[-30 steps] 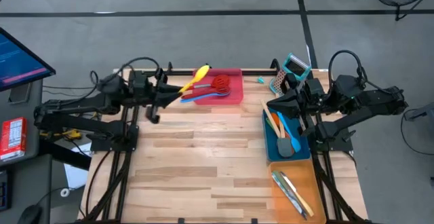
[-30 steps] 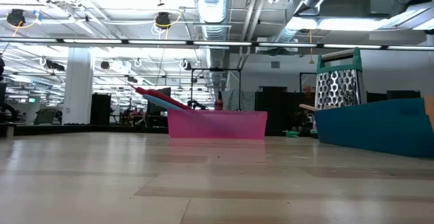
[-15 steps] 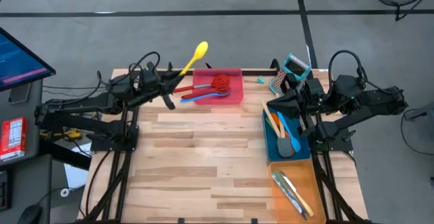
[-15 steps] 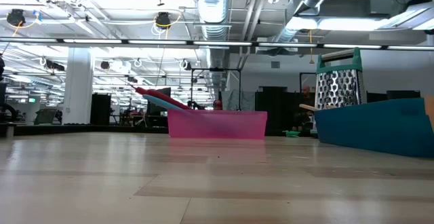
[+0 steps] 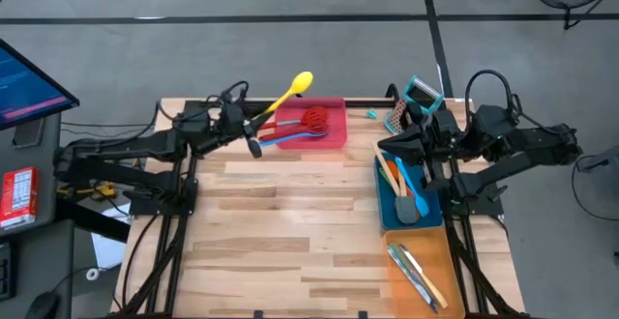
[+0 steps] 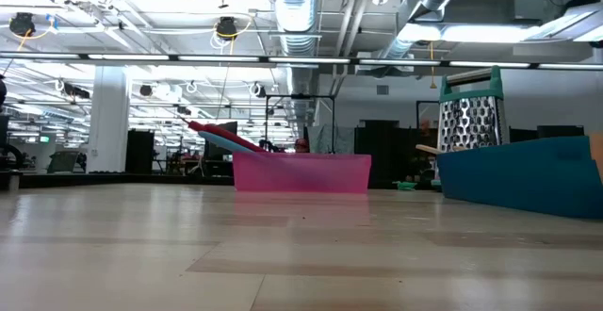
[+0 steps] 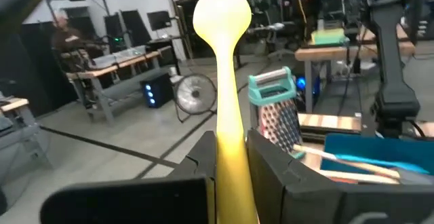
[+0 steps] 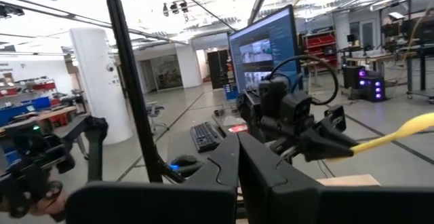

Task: Pick & Place Kitchen Items
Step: Put the yellow serving spoon into the red bin, then return to Home Position

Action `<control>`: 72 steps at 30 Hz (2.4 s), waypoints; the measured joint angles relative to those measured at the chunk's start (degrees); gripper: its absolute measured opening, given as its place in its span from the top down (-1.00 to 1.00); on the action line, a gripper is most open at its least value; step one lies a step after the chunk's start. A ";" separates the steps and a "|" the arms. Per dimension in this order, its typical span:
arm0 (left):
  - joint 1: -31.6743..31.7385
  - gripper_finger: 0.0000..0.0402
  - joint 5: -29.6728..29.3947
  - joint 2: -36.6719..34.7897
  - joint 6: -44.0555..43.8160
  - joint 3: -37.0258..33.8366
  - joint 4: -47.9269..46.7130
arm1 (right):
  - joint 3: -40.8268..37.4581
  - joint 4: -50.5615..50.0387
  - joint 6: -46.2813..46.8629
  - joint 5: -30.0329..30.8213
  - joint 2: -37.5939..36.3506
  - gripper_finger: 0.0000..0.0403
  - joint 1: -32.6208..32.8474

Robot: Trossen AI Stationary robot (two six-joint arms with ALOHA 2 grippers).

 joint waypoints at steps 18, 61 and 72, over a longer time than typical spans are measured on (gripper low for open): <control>9.56 0.85 14.88 2.78 -0.42 4.13 -9.44 | -0.02 -1.01 0.59 0.00 0.02 0.99 -1.48; 24.62 0.43 27.21 32.20 2.66 6.43 -18.95 | -0.02 -1.07 0.61 0.00 0.02 0.99 -1.44; 24.40 0.02 26.88 9.92 -7.38 6.38 -18.14 | -0.02 -1.09 0.13 0.00 0.07 0.99 -1.48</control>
